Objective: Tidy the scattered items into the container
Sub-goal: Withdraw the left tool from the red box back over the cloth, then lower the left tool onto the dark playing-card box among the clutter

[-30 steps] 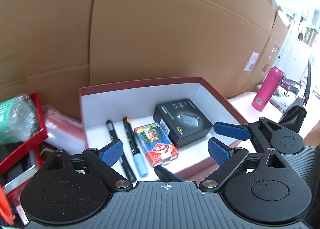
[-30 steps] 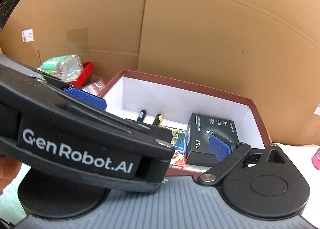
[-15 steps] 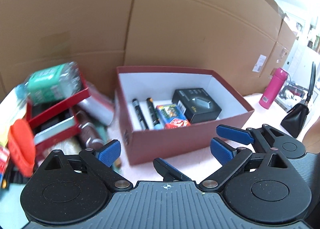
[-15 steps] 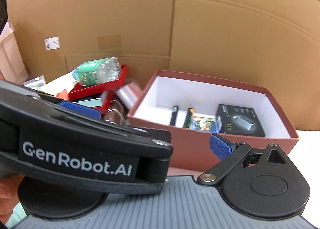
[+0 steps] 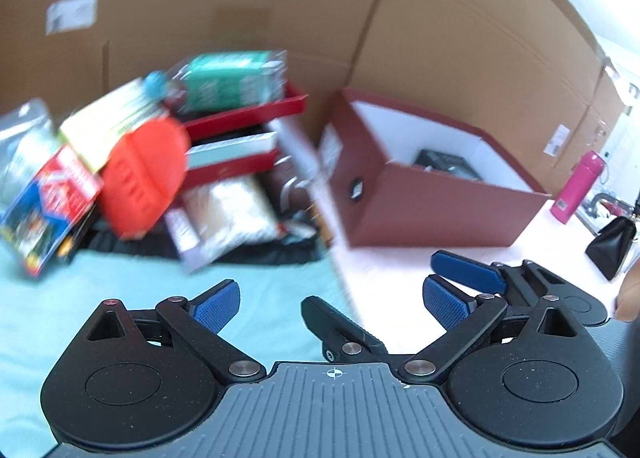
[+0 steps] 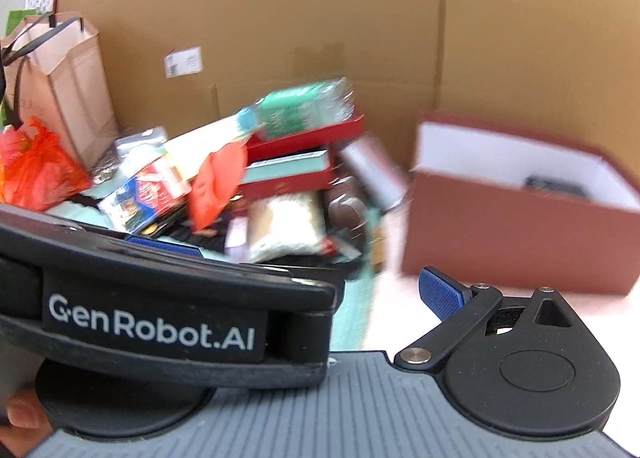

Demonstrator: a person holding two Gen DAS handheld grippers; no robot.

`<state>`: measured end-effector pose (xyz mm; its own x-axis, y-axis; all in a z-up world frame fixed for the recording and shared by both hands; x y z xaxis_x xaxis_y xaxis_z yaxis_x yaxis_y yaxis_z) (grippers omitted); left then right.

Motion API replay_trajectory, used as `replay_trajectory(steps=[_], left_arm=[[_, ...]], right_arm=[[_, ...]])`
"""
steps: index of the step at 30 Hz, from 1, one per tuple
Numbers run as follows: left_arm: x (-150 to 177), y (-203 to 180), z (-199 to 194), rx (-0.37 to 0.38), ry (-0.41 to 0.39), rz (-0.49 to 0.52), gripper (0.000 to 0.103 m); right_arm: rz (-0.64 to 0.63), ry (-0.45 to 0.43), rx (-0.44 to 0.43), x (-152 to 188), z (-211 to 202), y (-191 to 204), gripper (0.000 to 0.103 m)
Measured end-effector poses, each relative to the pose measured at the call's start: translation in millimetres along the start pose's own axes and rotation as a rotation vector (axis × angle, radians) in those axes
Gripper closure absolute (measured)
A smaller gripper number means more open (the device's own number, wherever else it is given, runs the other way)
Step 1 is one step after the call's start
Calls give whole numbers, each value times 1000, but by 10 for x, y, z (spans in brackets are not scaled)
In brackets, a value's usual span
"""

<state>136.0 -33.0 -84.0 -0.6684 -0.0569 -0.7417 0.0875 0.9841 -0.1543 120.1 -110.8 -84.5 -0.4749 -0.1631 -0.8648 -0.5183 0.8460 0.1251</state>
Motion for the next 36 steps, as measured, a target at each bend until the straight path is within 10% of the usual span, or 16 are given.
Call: replay_trajectory(steps=[36], left_arm=[[-298, 2249, 384, -231, 1, -112, 11]], right_arm=[[-159, 129, -227, -64, 1437, 1277, 10]])
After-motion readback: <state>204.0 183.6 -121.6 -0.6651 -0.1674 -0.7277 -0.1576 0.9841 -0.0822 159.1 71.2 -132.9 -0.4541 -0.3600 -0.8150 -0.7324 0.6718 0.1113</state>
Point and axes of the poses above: each gripper's, at about its wrist camera, not at the fingertips, and z roughly the way its jaws point, y to its left, x to its underside, the point moved 7 cm from there along z, roughly the way its jaws point, and after that the axes turned 11 degrees about -x, right-handed, at the moved point
